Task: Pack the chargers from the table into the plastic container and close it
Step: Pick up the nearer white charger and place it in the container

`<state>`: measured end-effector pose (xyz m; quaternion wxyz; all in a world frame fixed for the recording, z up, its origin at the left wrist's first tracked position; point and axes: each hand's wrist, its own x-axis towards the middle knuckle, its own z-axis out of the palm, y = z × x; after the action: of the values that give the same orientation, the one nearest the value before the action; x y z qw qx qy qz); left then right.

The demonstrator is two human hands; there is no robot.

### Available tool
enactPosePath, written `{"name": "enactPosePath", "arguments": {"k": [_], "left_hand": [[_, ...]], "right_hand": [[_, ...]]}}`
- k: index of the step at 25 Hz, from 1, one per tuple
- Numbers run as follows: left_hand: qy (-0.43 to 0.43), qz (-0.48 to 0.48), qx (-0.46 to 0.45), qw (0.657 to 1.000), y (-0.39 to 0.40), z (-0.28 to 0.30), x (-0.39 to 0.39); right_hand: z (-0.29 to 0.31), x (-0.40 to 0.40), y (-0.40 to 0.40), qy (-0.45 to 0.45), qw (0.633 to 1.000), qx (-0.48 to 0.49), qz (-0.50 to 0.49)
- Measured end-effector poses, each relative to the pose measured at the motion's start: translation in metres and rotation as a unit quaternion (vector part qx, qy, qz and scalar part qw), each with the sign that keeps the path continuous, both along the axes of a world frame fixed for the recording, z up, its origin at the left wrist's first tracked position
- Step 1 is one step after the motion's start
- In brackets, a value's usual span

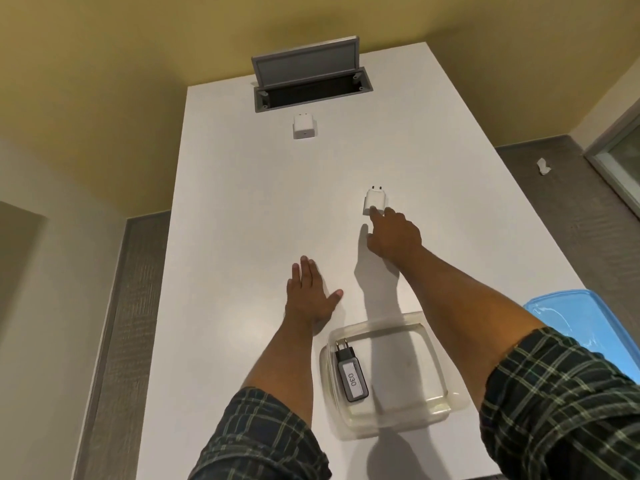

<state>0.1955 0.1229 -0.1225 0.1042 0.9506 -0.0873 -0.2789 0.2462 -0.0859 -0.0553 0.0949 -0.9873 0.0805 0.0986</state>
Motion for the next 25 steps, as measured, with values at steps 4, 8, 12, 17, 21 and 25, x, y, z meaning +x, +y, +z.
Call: {"name": "enactPosePath", "arguments": {"k": [4, 8, 12, 17, 21, 25], "left_hand": [[-0.03, 0.023, -0.026, 0.999, 0.001, -0.019, 0.002], [-0.039, 0.025, -0.03, 0.998, 0.004, -0.03, 0.004], [-0.048, 0.023, -0.031, 0.998, 0.005, -0.036, 0.005], [-0.042, 0.021, -0.026, 0.999, 0.005, -0.036, 0.007], [-0.045, 0.02, -0.028, 0.998, 0.005, -0.036, 0.005], [-0.041, 0.015, -0.026, 0.999, 0.006, -0.033, 0.004]], "right_hand": [[-0.007, 0.029, -0.007, -0.006, 0.998, 0.059, -0.026], [-0.013, 0.053, -0.003, 0.01, 0.993, 0.1, -0.059], [-0.021, 0.065, -0.003, 0.055, 0.992, 0.097, -0.062], [-0.034, 0.062, -0.003, -0.023, 0.996, 0.054, -0.059], [-0.043, 0.057, -0.002, -0.022, 0.999, 0.007, -0.037], [-0.043, 0.051, -0.001, 0.01, 0.998, 0.032, -0.049]]}}
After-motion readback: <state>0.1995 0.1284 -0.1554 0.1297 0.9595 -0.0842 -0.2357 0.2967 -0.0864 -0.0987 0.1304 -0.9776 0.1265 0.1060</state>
